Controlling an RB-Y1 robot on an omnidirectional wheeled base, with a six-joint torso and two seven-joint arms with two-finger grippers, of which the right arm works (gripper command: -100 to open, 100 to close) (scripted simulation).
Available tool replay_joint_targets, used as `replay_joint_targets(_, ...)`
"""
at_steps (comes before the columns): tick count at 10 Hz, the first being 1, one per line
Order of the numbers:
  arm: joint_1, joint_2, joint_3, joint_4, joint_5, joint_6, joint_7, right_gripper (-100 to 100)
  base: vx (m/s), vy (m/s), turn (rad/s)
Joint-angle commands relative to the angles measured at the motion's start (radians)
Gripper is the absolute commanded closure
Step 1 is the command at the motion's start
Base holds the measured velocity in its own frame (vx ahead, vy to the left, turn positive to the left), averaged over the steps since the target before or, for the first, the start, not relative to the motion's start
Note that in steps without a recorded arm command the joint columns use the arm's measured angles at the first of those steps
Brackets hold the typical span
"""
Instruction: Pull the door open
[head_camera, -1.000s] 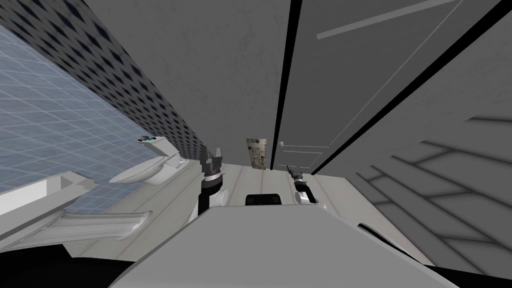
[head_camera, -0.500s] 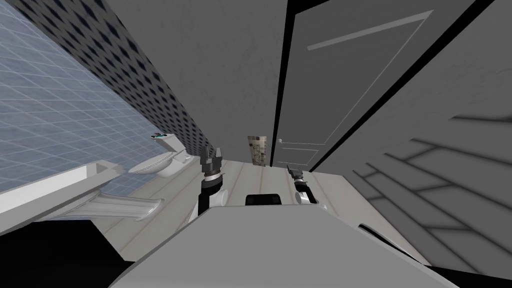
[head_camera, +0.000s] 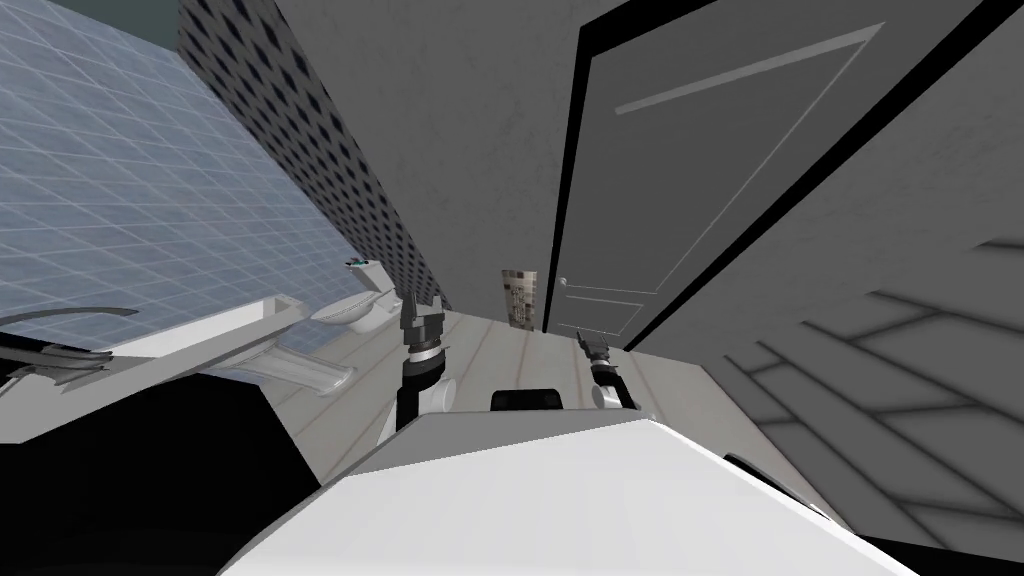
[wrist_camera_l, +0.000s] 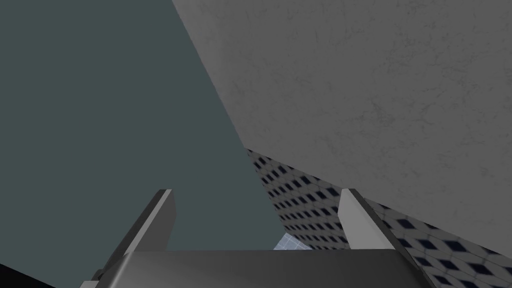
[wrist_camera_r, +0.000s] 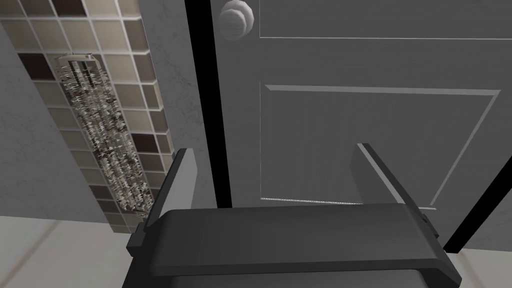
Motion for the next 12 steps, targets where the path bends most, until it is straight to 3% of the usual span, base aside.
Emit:
replay_joint_targets(1,0.006,-0.002,-0.003,-0.001,-0.018,-0.008,0.009,-100,0.013,-0.190,0.302)
replay_joint_targets(7,0.049,-0.010,-0.019,-0.031,-0.108,-0.034,0.065,-100,-0.021,-0.119,0.236)
replay_joint_targets(10,0.068,-0.014,-0.026,-0.044,-0.147,-0.045,0.089,-100,0.065,0.080,0.036)
replay_joint_targets(12,0.071,-0.014,-0.027,-0.046,-0.154,-0.047,0.094,-100,0.238,0.047,-0.069)
